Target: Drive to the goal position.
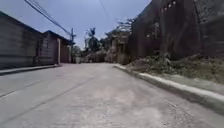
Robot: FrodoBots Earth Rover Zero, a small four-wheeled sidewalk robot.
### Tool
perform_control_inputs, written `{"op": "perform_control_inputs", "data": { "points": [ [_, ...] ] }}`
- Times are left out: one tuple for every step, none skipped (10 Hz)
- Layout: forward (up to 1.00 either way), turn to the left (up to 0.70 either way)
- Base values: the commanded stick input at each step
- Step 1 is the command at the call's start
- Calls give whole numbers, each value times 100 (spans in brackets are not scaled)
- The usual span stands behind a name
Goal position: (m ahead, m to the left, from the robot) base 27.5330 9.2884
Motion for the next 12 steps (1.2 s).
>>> {"op": "perform_control_inputs", "data": {
  "points": [
    [100,3],
    [100,3],
    [100,3],
    [100,3],
    [100,3],
    [100,3],
    [100,3],
    [100,3],
    [100,3],
    [100,3],
    [100,3],
    [100,3]
  ]
}}
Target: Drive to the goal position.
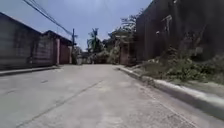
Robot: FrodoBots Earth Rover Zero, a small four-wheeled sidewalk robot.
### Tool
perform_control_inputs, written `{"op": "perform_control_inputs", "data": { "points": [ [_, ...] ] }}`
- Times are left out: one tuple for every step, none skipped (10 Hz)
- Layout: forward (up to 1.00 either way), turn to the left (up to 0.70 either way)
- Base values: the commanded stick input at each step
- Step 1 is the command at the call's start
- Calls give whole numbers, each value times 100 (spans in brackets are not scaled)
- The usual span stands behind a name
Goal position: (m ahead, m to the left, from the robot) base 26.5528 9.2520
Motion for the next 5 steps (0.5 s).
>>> {"op": "perform_control_inputs", "data": {
  "points": [
    [100,3],
    [100,3],
    [100,3],
    [100,3],
    [100,3]
  ]
}}
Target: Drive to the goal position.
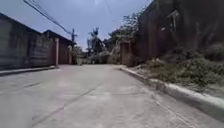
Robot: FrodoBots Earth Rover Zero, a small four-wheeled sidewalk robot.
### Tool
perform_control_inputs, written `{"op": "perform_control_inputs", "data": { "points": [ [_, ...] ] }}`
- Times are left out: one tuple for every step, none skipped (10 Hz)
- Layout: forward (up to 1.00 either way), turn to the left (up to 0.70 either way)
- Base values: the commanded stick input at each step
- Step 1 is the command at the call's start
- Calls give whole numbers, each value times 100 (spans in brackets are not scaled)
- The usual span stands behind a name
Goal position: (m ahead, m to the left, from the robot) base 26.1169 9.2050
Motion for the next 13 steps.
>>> {"op": "perform_control_inputs", "data": {
  "points": [
    [100,3],
    [100,3],
    [100,3],
    [100,3],
    [100,3],
    [100,3],
    [100,3],
    [100,3],
    [100,3],
    [100,3],
    [100,3],
    [100,3],
    [100,3]
  ]
}}
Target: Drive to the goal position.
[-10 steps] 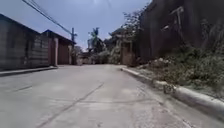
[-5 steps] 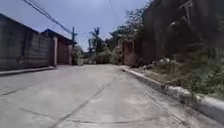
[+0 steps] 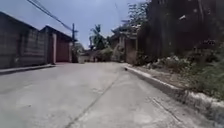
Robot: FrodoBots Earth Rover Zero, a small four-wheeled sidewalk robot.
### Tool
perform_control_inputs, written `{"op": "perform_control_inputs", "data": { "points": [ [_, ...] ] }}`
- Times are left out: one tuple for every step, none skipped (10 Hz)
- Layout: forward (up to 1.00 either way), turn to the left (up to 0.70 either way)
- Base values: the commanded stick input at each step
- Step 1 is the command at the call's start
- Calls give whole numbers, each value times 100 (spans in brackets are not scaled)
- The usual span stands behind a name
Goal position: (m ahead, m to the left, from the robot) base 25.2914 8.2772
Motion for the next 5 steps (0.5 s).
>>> {"op": "perform_control_inputs", "data": {
  "points": [
    [100,3],
    [100,3],
    [100,3],
    [100,3],
    [100,3]
  ]
}}
